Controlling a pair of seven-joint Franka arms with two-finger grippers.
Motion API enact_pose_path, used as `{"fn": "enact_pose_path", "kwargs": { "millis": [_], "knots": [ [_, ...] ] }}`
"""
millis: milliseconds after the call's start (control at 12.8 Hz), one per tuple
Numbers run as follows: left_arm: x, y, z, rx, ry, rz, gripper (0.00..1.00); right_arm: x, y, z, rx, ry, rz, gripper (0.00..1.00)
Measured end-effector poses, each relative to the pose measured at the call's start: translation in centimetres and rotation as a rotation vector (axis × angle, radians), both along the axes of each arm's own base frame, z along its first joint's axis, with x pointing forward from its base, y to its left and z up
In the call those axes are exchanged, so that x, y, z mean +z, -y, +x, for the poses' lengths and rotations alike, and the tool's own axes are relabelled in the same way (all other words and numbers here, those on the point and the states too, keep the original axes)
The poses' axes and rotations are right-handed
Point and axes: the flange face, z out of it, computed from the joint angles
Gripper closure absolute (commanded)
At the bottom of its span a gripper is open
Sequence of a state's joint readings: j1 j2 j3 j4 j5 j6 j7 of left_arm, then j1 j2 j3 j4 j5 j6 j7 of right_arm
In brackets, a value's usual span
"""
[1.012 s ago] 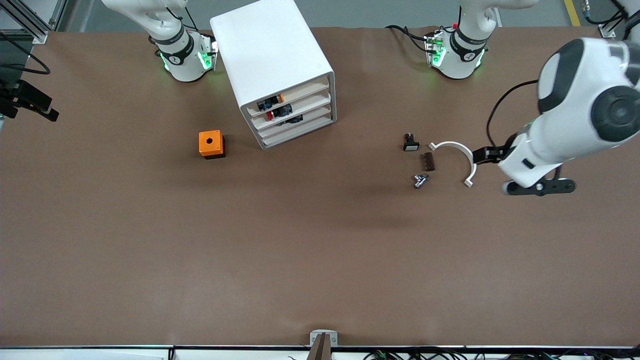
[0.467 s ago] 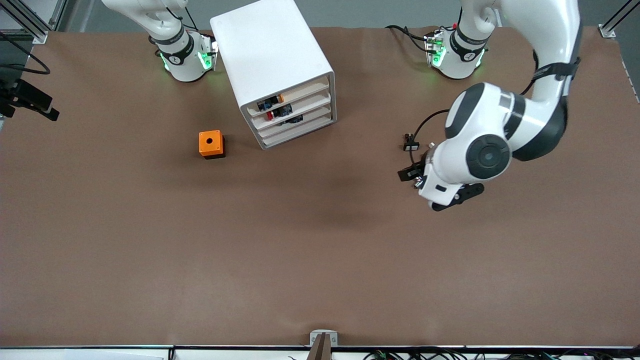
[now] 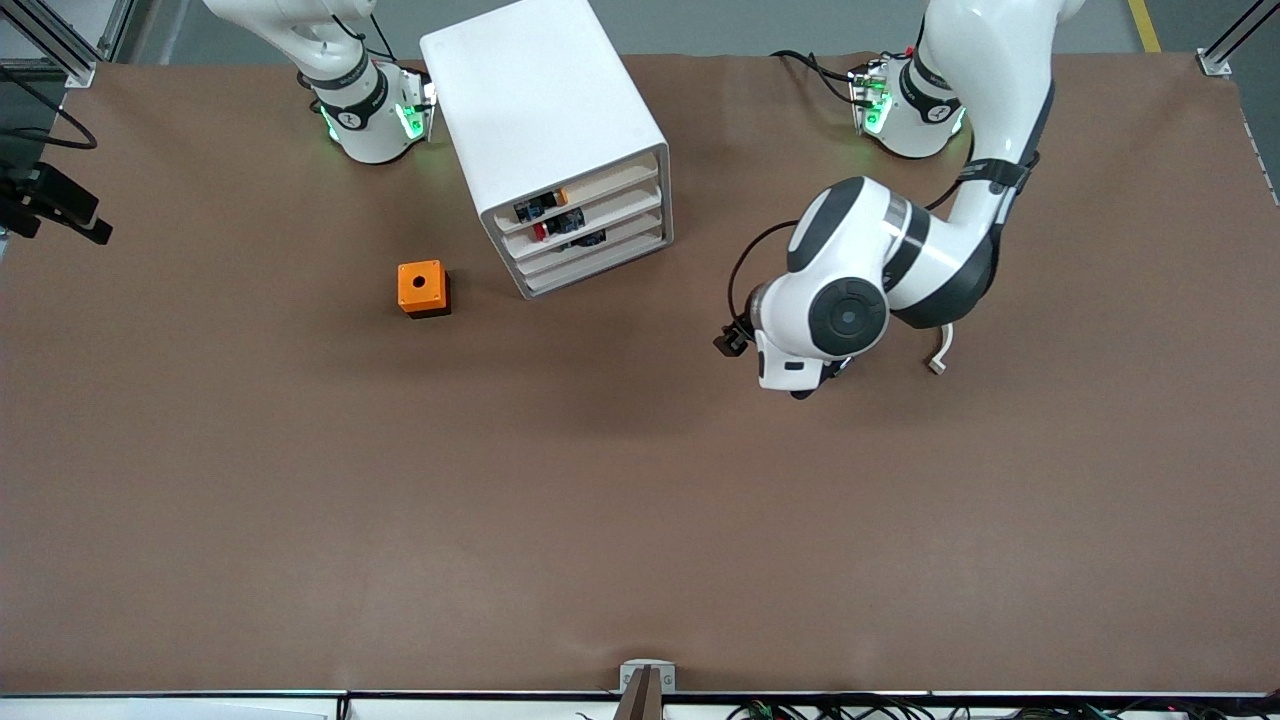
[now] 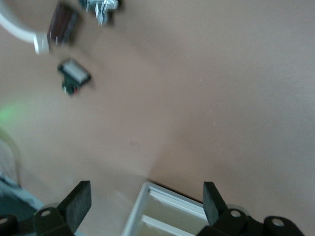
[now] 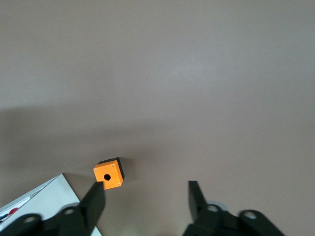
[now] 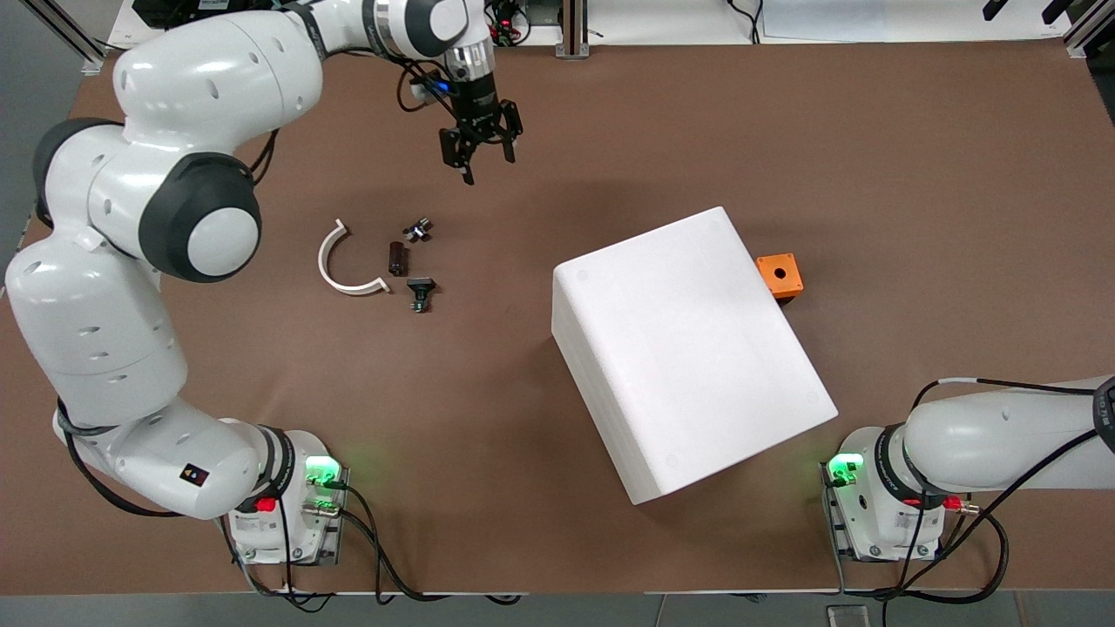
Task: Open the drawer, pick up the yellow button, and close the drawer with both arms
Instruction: 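Reach the left gripper toward the cabinet's drawer handle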
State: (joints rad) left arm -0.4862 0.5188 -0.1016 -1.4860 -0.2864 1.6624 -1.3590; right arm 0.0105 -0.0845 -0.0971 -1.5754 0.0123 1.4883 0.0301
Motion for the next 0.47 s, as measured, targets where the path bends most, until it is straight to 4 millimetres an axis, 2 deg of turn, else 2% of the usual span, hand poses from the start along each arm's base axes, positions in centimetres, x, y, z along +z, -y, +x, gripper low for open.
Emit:
{"fn": "enact_pose_path", "kwargs": {
  "millis": [78, 311, 467],
  "knots": [
    [-0.7, 1.4, -0.9, 0.08, -0.035, 0.032, 0.0, 0.0, 0.0, 0.0, 0.0, 0.0, 0.0, 0.01],
    [-2.4, 5.1, -3.5, 0.367, -0.177, 0.13, 0.0, 0.0, 0.0, 0.0, 0.0, 0.0, 0.0, 0.01],
    [-3.0, 6.0, -4.2, 0.575, -0.284, 0.217, 0.0, 0.0, 0.0, 0.0, 0.0, -0.001, 0.0, 0.01]
  ]
}}
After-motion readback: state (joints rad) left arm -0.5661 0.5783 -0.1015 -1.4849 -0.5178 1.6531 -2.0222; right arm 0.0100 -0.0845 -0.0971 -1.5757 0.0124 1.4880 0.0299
